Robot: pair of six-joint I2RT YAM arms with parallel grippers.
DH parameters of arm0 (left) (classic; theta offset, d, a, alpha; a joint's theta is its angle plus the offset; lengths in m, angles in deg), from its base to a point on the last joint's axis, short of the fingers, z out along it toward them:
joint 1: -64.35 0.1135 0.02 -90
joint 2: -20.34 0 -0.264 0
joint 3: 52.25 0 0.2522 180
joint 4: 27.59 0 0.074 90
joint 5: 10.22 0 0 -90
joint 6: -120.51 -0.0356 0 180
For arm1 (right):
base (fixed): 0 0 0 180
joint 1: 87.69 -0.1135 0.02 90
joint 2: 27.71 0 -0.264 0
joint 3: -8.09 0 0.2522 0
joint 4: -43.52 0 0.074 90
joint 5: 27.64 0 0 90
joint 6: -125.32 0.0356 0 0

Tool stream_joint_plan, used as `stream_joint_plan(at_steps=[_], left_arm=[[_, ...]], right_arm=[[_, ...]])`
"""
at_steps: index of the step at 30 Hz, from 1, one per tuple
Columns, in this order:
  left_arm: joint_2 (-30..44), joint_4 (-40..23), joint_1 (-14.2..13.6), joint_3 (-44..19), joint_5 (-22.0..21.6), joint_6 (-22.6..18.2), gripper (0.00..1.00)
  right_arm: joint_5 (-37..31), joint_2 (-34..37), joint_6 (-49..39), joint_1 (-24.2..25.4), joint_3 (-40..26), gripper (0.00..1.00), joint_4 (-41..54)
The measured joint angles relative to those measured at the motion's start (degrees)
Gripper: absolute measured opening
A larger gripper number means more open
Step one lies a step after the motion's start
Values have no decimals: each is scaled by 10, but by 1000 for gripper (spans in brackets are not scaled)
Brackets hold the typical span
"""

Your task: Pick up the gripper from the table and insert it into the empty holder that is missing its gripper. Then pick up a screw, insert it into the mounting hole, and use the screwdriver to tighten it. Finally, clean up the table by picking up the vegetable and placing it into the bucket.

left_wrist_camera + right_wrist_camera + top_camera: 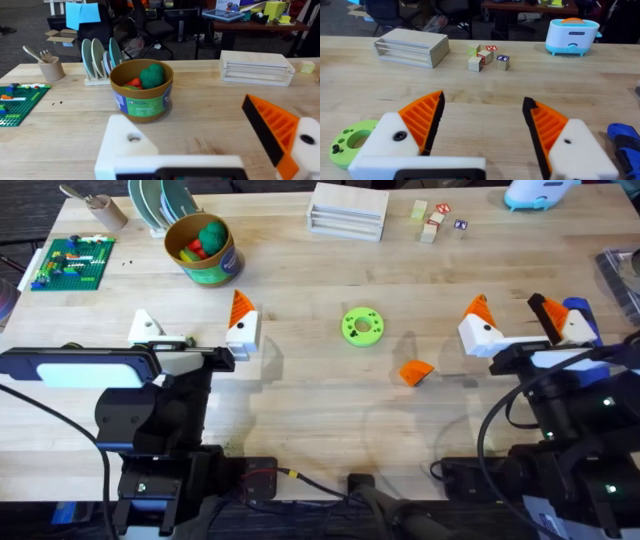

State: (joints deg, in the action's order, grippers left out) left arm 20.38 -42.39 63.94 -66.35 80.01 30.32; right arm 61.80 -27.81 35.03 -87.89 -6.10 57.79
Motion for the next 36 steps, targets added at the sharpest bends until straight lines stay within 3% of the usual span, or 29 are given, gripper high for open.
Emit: stream_joint_plan(at_steps=[11, 15, 19, 27, 32, 36], left_arm=[[0, -3, 0, 0, 0, 0, 993], [0, -92, 0, -27, -16, 7, 992], [15, -227, 0, -127, -69, 17, 993], [142, -378, 0, -323, -152, 32, 992], [258, -455, 0, -414, -189, 37, 990], [344, -493, 7, -453, -198, 51, 990]], right_arm=[[-4, 0, -4, 0, -2, 991, 8], [-7, 0, -15, 0, -11, 991, 27], [-7, 12, -19, 0, -63, 991, 126], [-7, 126, -25, 0, -247, 992, 276], [-7, 209, -27, 0, -338, 991, 301], [-7, 248, -27, 0, -378, 991, 294]])
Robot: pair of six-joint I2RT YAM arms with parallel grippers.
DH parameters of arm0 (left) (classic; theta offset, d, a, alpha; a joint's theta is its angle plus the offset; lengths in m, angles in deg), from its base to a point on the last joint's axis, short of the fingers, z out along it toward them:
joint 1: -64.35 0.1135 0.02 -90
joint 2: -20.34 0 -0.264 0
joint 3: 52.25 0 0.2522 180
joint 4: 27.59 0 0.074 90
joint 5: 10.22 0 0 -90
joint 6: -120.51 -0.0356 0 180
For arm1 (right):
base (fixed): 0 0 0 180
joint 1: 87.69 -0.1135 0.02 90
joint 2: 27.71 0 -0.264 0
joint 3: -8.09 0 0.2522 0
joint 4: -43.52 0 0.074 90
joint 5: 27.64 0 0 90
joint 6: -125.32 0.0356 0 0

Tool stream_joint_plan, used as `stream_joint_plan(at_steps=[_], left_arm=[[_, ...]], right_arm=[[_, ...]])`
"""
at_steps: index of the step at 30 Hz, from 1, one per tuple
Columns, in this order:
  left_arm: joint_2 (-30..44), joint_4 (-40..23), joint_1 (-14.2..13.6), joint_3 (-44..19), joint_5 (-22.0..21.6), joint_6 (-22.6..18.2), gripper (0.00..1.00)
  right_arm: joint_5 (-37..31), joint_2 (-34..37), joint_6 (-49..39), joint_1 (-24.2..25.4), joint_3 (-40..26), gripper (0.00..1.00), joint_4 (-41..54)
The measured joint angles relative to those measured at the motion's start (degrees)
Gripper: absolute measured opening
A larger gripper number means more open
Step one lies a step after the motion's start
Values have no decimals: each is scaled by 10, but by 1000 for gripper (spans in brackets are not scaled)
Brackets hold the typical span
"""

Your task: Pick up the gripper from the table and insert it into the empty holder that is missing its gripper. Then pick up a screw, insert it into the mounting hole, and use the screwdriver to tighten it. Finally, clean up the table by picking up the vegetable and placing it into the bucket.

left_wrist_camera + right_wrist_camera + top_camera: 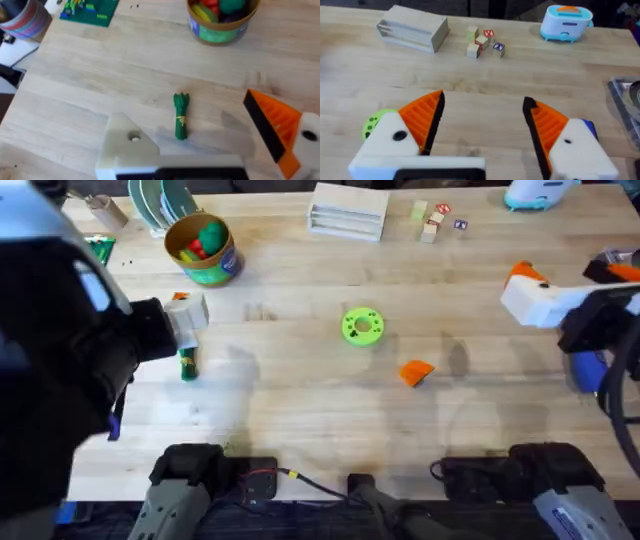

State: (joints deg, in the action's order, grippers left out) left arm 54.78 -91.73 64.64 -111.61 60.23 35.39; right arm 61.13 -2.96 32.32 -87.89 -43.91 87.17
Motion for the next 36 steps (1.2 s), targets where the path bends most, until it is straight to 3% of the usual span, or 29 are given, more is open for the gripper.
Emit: stream_joint_plan(at_steps=[6, 16, 17, 22, 23, 24, 25, 28, 31, 34, 36], left_arm=[[127, -19, 27, -3, 5, 22, 993], [287, -13, 26, -3, 11, 30, 992], [300, -12, 26, -3, 15, 33, 954], [322, -11, 26, -3, 22, 33, 146], [319, -11, 26, -4, 22, 32, 40], [316, -12, 26, -7, 23, 33, 14], [310, -14, 26, -11, 24, 31, 54], [282, -13, 17, -40, 24, 33, 533], [241, -4, -7, -76, 25, 34, 950], [192, 12, -39, -106, 24, 31, 983], [160, 22, -63, -117, 27, 30, 695]], right_arm=[[0, 5, 0, 0, -6, 991, -7], [0, 5, 0, 0, -6, 992, -7], [0, 5, 0, 0, -6, 991, -7], [0, 5, 0, 0, -6, 991, -7], [0, 5, 0, 0, -6, 992, -7], [0, 5, 0, 0, -6, 992, -7], [0, 5, 0, 0, -6, 991, -7], [0, 5, 0, 0, -6, 991, -7], [0, 5, 0, 0, -6, 991, -7], [0, 5, 0, 0, -6, 991, -7], [0, 5, 0, 0, -6, 991, -7]])
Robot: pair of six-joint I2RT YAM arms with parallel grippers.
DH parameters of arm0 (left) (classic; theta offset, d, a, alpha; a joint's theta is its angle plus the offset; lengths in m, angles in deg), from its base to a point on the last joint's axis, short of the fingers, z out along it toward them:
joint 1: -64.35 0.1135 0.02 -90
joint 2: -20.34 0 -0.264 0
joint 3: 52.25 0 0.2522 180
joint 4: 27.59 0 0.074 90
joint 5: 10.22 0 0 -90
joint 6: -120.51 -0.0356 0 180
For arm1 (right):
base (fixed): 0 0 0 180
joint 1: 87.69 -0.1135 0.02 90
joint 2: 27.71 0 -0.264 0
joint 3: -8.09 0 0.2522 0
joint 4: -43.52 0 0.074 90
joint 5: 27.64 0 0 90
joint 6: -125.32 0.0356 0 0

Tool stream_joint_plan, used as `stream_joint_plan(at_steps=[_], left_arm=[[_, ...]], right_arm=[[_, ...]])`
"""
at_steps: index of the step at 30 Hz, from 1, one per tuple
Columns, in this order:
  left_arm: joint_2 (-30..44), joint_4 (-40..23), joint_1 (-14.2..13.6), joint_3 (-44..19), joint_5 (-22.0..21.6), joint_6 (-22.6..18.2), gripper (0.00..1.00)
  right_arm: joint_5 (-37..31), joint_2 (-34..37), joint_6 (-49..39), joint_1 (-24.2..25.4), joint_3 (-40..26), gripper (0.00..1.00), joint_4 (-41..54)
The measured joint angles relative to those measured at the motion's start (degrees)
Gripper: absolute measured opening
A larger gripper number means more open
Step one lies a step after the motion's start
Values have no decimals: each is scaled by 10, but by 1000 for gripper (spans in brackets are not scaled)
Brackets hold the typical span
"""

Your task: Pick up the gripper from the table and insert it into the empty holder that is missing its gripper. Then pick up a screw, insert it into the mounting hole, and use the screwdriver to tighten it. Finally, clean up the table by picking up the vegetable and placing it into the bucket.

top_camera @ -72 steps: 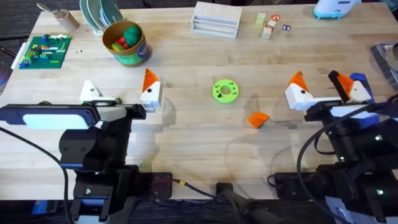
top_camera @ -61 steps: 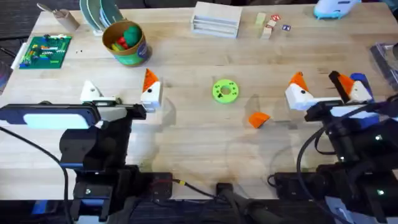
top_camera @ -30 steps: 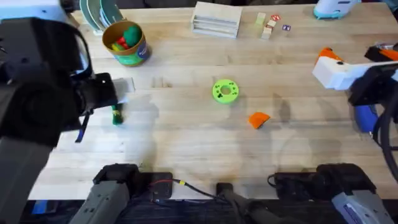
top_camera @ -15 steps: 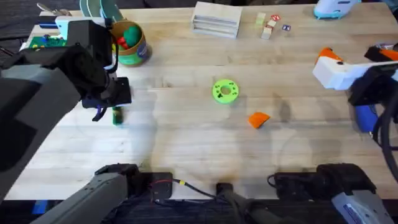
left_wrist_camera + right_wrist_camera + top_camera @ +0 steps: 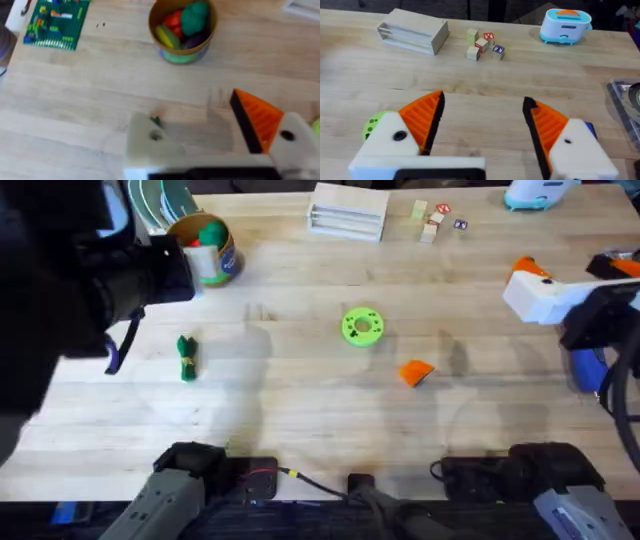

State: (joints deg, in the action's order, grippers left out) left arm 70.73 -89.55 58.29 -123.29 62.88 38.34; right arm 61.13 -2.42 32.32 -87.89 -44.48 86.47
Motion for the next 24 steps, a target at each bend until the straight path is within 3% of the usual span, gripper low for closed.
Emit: stream_joint_plan(at_steps=[4, 5, 10, 11, 18, 24], left_arm=[[-58, 25, -44, -5, 22, -4, 72], [-72, 34, -54, -5, 29, -8, 72], [-135, 91, -87, -6, 79, -9, 838], [-145, 101, -90, -6, 86, -7, 953], [-166, 146, -91, -9, 111, -4, 993], [-166, 131, -91, -9, 114, 24, 993]], right_arm=[[0, 0, 0, 0, 0, 991, 0], [0, 0, 0, 0, 0, 991, 0], [0, 0, 0, 0, 0, 991, 0], [0, 0, 0, 0, 0, 991, 0], [0, 0, 0, 0, 0, 991, 0], [0, 0, 0, 0, 0, 992, 0]])
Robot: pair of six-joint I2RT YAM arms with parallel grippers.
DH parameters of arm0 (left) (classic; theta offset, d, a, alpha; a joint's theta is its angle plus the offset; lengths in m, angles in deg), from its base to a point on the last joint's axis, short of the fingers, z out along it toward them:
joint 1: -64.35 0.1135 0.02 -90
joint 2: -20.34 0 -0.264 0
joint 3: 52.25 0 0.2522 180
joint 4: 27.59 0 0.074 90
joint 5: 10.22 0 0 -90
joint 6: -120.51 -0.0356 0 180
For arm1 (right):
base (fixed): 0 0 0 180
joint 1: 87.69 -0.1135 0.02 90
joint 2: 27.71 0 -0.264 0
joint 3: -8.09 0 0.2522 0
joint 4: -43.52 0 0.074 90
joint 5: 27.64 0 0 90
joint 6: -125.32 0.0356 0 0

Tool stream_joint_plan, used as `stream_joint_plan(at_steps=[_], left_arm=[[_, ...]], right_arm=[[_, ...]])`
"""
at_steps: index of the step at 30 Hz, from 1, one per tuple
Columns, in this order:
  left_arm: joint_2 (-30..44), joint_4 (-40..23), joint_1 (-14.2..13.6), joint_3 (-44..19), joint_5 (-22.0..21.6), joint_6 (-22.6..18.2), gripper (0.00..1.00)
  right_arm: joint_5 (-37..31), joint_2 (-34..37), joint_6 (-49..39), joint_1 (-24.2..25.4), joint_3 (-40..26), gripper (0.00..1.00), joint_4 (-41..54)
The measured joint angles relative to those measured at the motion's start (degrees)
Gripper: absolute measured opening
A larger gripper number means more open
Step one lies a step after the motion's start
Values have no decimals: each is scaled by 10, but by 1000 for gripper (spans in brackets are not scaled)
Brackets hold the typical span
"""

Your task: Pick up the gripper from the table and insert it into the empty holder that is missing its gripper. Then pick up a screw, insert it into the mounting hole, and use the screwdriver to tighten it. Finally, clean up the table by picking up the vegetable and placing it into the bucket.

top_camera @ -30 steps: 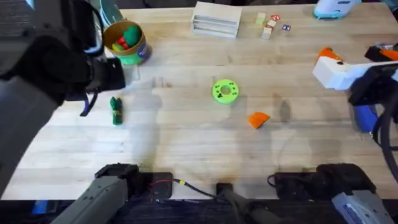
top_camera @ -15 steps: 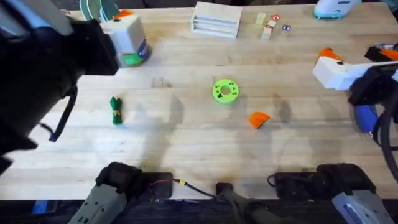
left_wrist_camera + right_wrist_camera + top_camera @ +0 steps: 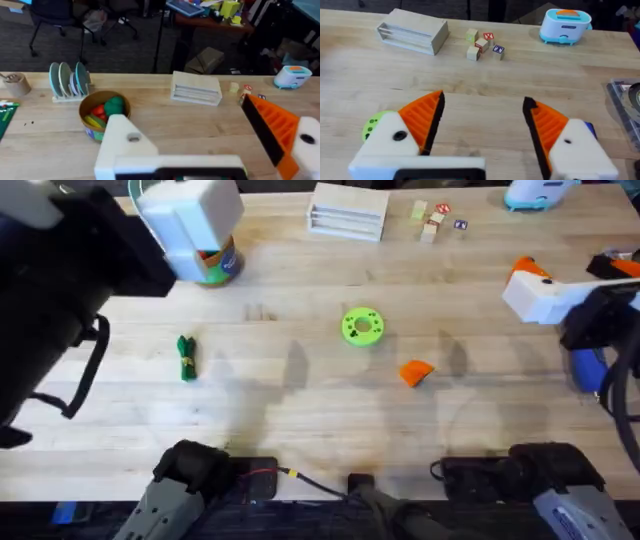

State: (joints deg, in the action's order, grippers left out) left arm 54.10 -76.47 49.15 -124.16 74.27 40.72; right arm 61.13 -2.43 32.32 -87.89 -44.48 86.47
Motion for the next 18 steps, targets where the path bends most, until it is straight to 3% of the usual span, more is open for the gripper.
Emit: stream_joint_plan(at_steps=[10, 18], left_arm=[[0, -34, 0, 0, -1, 10, 992], [-1, -23, 0, 15, -2, 10, 993]], right_arm=[[0, 0, 0, 0, 0, 991, 0], [0, 0, 0, 0, 0, 991, 0]])
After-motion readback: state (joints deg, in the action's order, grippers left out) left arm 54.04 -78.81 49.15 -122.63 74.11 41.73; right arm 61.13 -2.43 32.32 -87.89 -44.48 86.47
